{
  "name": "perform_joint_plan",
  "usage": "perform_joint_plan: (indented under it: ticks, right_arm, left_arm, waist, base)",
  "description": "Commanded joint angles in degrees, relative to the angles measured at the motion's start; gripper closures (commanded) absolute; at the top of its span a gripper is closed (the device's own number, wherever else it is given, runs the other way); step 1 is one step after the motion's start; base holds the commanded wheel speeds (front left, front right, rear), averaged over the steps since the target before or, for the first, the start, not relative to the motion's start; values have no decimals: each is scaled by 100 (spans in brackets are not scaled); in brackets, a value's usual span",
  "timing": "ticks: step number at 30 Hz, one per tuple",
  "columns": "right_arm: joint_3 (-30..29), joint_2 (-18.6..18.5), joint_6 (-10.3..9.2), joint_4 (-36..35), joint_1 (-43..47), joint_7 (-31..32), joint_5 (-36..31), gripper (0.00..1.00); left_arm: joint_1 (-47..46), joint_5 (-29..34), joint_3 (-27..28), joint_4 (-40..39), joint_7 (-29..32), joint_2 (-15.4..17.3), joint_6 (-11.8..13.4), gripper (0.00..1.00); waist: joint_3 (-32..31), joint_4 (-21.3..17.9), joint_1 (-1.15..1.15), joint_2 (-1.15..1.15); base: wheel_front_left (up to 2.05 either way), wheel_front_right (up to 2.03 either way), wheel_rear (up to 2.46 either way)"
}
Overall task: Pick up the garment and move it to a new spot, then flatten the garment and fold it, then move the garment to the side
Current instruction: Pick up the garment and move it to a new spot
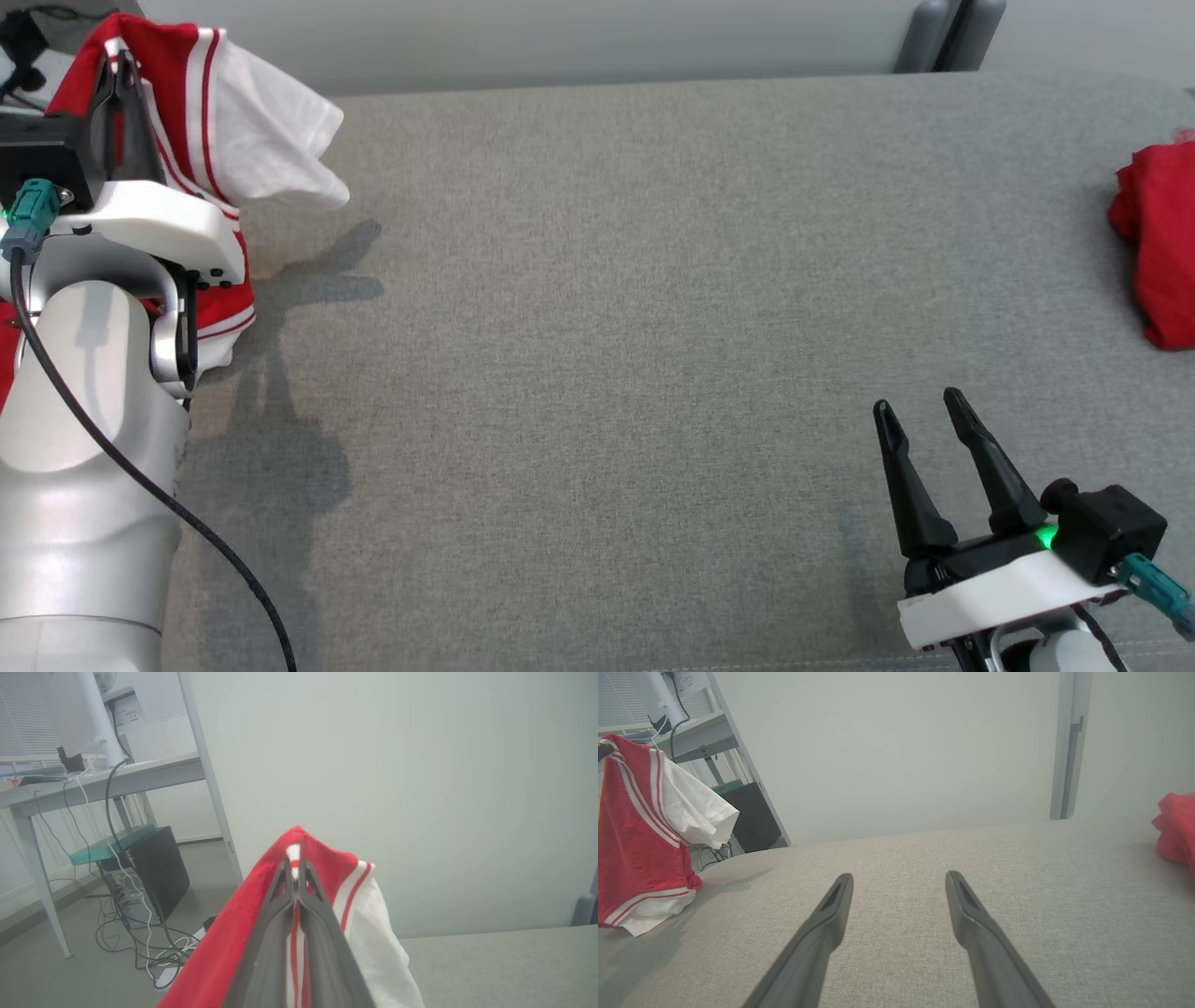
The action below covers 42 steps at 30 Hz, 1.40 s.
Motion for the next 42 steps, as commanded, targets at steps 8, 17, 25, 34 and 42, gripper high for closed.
perform_joint_plan:
  ticks: [8, 17, 25, 34, 42]
  right_arm:
    - [77, 87, 24, -18, 335, -60, 26, 0]
    - [73, 160, 24, -4, 400, -60, 22, 0]
    - [70, 191, 24, 27, 400, -60, 17, 0]
    - [111, 210, 24, 8, 334, -60, 30, 0]
    - [78, 196, 24, 6, 333, -60, 43, 0]
  left_arm:
    - [-66, -638, 136, -1007, 323, -89, -571, 100]
    - [-134, -1063, 22, -2072, 1007, -464, -711, 100]
    - [-345, -1290, -376, -2632, 1205, -846, -743, 100]
    - [-501, -1488, -713, -2534, 1095, -974, -561, 100]
    - [115, -1605, -907, -1804, 805, -991, -540, 100]
  waist:
    - [-869, -361, 0, 0]
    - [-1015, -648, 0, 0]
    - [-1076, -858, 0, 0]
    - [-985, -1087, 0, 0]
    - [-778, -1130, 0, 0]
  base:
    - [0, 0, 0]
    - [0, 0, 0]
    - [0, 0, 0]
    - [0, 0, 0]
    - [0, 0, 0]
